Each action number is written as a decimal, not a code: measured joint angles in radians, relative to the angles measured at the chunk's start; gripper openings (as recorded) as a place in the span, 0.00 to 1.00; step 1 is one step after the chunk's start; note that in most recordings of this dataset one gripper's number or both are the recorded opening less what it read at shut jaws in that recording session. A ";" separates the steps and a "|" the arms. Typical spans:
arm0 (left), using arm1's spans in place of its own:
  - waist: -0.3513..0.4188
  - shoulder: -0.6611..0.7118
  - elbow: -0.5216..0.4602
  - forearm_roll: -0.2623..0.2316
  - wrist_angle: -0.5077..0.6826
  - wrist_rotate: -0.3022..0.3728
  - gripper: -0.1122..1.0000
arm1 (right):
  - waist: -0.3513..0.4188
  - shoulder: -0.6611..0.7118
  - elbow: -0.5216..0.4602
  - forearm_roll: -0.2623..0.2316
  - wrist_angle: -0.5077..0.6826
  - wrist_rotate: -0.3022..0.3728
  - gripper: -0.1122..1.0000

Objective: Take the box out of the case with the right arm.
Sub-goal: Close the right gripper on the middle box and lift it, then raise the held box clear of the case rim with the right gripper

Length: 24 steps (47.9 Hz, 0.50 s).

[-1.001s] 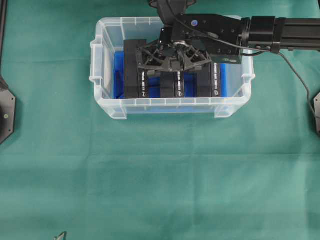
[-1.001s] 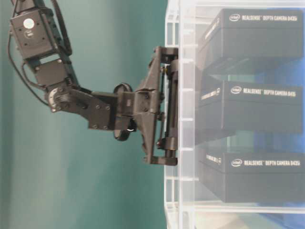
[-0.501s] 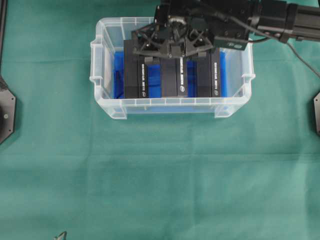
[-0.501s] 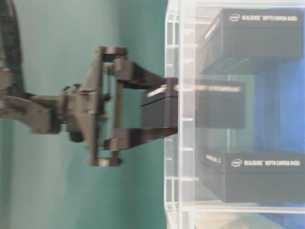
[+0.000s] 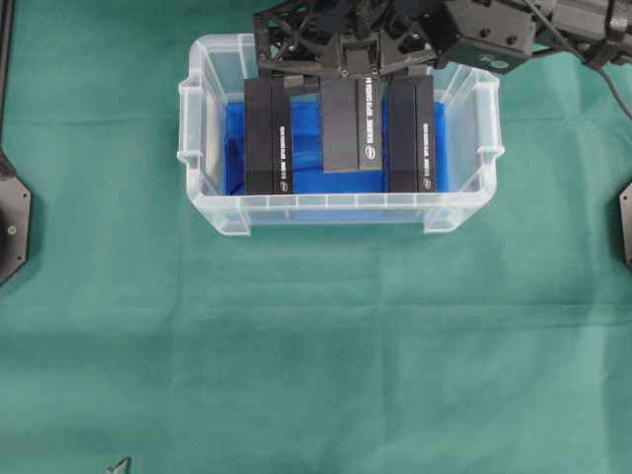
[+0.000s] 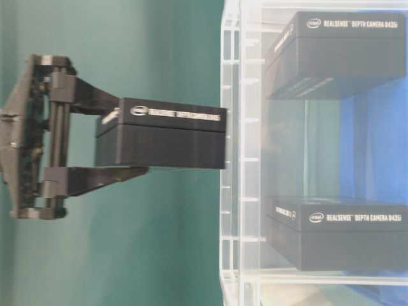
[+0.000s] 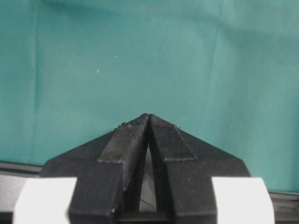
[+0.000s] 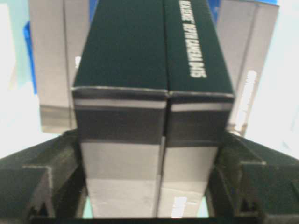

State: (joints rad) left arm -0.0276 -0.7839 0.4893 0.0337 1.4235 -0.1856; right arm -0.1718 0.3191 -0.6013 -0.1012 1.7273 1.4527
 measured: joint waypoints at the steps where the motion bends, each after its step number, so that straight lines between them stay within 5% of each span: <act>1: 0.000 -0.002 0.000 0.000 0.000 0.000 0.12 | 0.002 0.000 -0.006 0.000 0.005 0.000 0.69; 24: 0.000 -0.002 -0.002 -0.002 0.000 0.000 0.12 | 0.017 0.000 -0.060 -0.021 0.044 0.000 0.69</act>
State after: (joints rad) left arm -0.0276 -0.7854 0.4878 0.0322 1.4235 -0.1856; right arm -0.1549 0.3191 -0.6611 -0.1227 1.7717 1.4527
